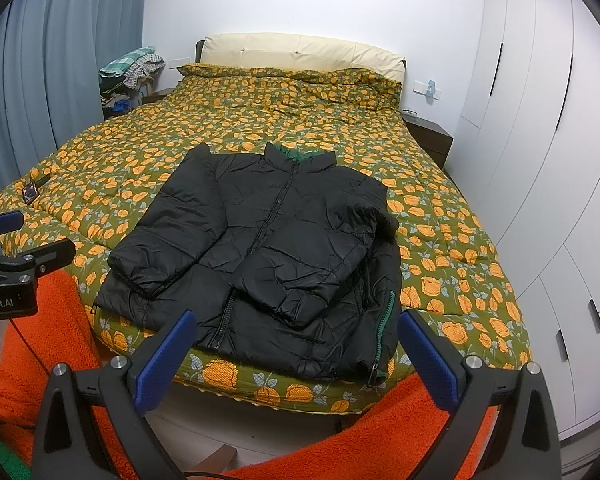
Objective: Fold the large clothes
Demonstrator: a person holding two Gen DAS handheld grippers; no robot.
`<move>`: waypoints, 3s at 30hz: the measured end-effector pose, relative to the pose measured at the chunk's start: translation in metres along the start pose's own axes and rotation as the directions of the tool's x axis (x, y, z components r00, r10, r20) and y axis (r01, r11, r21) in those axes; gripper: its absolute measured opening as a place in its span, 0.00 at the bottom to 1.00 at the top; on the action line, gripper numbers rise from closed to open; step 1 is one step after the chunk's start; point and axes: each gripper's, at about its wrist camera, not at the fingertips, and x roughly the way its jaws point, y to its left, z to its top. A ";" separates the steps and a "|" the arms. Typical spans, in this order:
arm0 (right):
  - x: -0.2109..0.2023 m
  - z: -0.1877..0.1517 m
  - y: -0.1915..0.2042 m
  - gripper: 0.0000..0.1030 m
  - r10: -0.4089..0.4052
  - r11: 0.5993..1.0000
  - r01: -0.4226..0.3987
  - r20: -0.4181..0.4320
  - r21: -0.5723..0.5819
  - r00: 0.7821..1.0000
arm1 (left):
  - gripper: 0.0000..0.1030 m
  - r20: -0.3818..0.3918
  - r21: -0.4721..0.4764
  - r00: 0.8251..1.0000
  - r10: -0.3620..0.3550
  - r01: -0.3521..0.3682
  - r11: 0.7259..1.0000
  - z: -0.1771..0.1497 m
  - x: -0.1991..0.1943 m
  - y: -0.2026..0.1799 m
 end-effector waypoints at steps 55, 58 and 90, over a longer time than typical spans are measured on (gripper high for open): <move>0.002 0.000 0.004 0.99 0.007 1.000 -0.007 0.000 -0.009 1.000 | 1.00 -0.003 0.008 1.000 -0.001 0.001 1.000 -0.002 -0.001 0.001; 0.002 -0.001 0.004 0.99 0.008 1.000 -0.008 0.001 -0.010 1.000 | 1.00 -0.002 0.008 1.000 0.001 -0.001 1.000 -0.002 -0.002 0.004; 0.210 0.003 0.015 0.13 0.138 0.892 -0.206 -0.191 -0.403 0.972 | 1.00 -0.055 -0.029 0.998 -0.006 0.005 1.000 -0.008 0.049 0.033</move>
